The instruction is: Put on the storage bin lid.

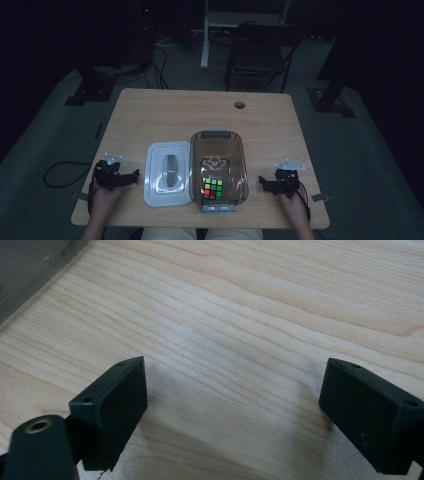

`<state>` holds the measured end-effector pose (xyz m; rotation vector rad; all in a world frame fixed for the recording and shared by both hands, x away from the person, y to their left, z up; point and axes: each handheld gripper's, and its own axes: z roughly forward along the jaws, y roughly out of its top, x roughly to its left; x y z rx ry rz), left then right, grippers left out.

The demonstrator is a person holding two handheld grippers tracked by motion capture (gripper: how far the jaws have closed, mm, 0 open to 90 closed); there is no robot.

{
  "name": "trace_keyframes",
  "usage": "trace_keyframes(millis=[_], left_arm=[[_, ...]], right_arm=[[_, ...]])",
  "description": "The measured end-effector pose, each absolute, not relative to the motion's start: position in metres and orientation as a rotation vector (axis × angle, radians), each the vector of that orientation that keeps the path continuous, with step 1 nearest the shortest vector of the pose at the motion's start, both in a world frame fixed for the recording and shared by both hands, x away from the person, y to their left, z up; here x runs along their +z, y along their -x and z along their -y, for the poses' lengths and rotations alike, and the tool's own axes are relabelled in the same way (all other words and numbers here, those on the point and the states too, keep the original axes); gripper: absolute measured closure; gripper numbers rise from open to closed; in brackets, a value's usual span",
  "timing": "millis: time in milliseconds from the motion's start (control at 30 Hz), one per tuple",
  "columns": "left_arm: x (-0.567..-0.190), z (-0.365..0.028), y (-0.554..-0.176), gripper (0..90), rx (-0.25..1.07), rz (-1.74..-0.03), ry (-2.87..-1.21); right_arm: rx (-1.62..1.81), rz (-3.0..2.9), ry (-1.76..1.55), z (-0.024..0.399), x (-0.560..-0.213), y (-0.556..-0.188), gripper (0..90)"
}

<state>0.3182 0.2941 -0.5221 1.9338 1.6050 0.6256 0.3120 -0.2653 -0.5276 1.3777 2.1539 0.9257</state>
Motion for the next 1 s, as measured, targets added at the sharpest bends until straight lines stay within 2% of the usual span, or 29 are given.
trace_keyframes(millis=[100,433,600,667,733,1000], left_arm=[[-0.518,-0.292,-0.317,0.7,0.579,-1.621,-1.942],[-0.499,-0.276,-0.308,2.3,0.542,-1.567,-1.92],[-0.485,-0.251,-0.299,2.3,0.481,-1.446,-1.961],[-0.485,-0.251,-0.299,2.3,0.481,-1.446,-1.961],[-0.479,-0.235,-0.296,2.3,0.462,-1.382,-1.986],[-0.471,-0.201,-0.3,2.3,0.455,-1.3,-2.001]], right_arm=[[0.926,-2.154,-1.378,0.265,-0.528,-0.312,11.7],[0.927,-2.153,-1.379,0.265,-0.528,-0.312,11.7],[0.927,-2.153,-1.38,0.265,-0.528,-0.312,11.7],[0.926,-2.153,-1.38,0.265,-0.528,-0.312,11.7],[0.926,-2.153,-1.38,0.265,-0.528,-0.312,11.7],[0.926,-2.153,-1.382,0.266,-0.528,-0.312,11.7]])
